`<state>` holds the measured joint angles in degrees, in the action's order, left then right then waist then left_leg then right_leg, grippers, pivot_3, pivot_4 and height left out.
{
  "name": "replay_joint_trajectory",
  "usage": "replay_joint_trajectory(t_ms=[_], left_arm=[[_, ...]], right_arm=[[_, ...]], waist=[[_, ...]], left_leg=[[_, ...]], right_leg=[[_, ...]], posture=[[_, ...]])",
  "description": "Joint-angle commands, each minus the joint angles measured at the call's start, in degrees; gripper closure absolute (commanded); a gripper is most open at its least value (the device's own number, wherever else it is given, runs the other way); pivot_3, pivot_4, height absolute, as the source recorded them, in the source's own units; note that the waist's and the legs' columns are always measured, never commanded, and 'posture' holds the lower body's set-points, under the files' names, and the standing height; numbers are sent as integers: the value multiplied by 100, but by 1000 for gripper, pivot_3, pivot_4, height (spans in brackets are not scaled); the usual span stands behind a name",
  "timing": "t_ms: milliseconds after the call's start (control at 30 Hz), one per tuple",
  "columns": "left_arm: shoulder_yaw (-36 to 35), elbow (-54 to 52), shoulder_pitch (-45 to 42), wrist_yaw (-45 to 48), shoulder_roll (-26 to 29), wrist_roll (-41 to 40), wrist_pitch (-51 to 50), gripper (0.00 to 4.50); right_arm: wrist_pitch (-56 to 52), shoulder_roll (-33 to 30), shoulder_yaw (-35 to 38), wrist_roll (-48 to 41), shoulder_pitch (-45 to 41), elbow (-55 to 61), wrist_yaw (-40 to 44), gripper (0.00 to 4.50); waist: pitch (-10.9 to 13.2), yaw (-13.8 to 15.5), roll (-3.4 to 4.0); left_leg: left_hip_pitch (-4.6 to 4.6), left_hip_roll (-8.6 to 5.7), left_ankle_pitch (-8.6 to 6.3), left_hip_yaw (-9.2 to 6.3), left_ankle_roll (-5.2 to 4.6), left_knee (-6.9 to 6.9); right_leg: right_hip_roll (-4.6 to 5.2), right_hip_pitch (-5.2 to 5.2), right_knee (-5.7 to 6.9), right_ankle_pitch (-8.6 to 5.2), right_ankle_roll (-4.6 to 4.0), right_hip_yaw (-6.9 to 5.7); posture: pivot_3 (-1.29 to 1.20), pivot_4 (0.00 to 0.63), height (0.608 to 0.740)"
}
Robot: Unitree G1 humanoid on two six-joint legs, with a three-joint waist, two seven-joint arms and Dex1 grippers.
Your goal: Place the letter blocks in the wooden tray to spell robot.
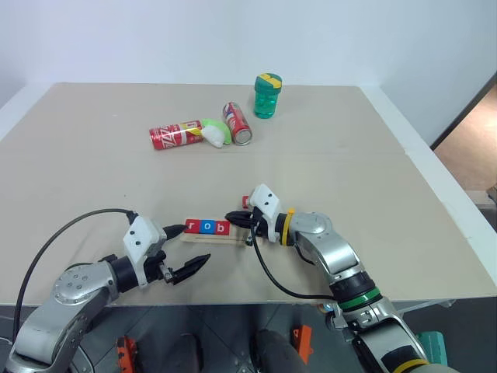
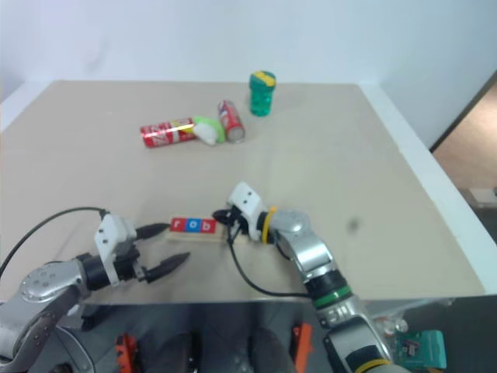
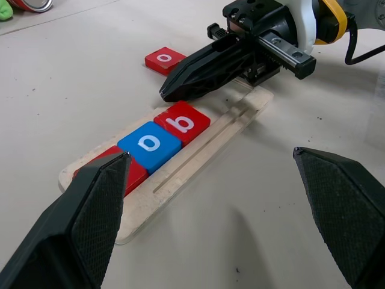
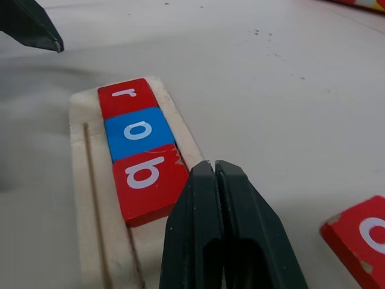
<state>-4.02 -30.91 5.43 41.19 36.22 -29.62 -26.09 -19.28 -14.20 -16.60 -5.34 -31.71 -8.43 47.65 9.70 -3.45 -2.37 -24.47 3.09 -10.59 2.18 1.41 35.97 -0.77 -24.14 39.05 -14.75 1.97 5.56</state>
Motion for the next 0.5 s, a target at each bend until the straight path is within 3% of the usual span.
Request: replay_joint_trajectory(t_ms=[33, 200, 367, 500], left_arm=[[1, -82, -69, 25, -40, 22, 125, 0], [8, -67, -105, 48, -46, 64, 137, 0], [119, -135, -201, 185, -17, 20, 121, 0], [252, -203, -212, 483, 155, -50, 61, 0]], right_arm=[[209, -46, 8, 5, -28, 188, 23, 4452], [377, -59, 364, -57, -309, -8, -325, 4452], [329, -129, 711, -259, -896, -339, -261, 2909], [645, -380, 640, -196, -1483, -1046, 337, 1548]], waist=[[0, 0, 0], [0, 0, 0], [0, -1, 0], [0, -4, 0]], left_leg=[[0, 0, 0, 0, 0, 0], [0, 1, 0, -1, 0, -1], [0, 0, 1, 3, 0, 5], [1, 1, 1, 3, 0, 2]], right_leg=[[0, 0, 0, 0, 0, 0], [-1, -1, 0, 0, 0, -1], [0, 0, 0, 5, 2, 2], [-2, 0, 0, 4, 1, 1]], posture=[[0, 150, 740], [0, 150, 740], [0, 150, 740], [0, 150, 740]])
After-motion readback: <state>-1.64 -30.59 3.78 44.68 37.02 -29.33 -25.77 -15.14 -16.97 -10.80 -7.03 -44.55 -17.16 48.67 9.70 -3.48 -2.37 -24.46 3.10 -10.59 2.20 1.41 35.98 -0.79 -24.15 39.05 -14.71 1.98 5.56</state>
